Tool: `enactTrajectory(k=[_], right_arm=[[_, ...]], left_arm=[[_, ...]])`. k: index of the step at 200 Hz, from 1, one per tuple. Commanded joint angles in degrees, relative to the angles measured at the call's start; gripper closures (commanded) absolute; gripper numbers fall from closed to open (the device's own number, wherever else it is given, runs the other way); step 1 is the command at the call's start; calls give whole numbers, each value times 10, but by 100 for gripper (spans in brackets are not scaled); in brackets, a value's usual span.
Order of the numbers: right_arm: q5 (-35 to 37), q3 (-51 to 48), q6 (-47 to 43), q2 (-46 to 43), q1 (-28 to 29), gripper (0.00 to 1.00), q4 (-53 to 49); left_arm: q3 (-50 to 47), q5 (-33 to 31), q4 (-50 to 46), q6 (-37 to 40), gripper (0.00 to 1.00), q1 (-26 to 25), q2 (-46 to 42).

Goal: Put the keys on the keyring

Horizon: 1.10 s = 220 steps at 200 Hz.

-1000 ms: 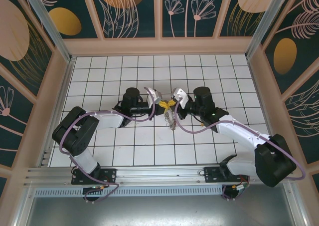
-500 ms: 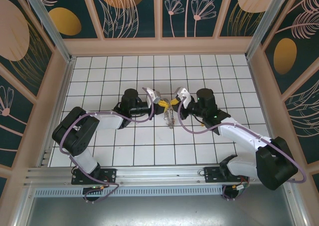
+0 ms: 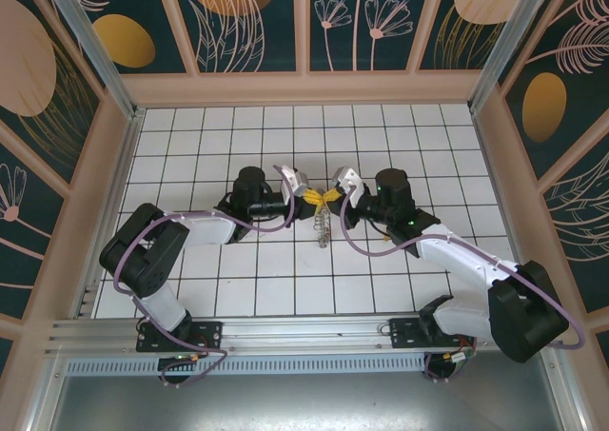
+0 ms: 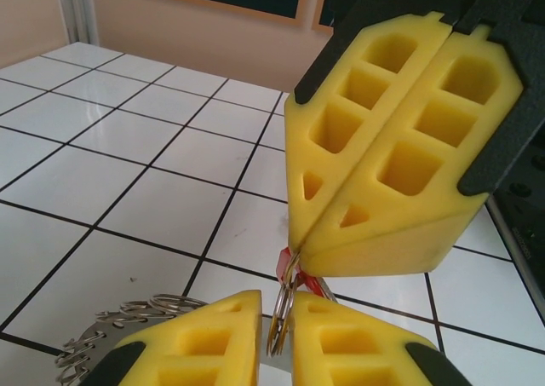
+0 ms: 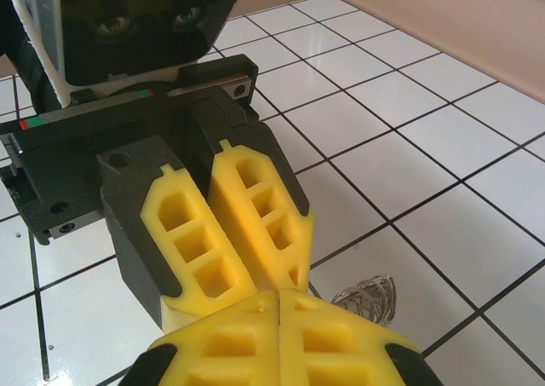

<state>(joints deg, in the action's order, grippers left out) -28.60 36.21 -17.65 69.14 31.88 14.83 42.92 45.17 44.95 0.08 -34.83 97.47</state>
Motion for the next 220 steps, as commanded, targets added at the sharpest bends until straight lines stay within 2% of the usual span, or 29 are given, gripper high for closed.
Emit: enactTrajectory(k=[1, 70, 149, 172, 198, 220], right_arm=[[-24, 11, -9, -2, 4, 100, 19], [4, 11, -11, -8, 5, 100, 8], [74, -7, 7, -5, 0, 100, -12], [67, -9, 6, -3, -1, 100, -12], [6, 6, -3, 9, -2, 100, -37], [-12, 19, -6, 25, -2, 100, -57]], left_arm=[[21, 16, -20, 22, 84, 1, 4], [22, 8, -57, 51, 100, 1, 4], [6, 9, -1, 38, 100, 0, 1], [5, 9, 11, 31, 100, 1, 2], [4, 5, 26, 13, 100, 1, 1], [6, 7, 29, 13, 100, 1, 2]])
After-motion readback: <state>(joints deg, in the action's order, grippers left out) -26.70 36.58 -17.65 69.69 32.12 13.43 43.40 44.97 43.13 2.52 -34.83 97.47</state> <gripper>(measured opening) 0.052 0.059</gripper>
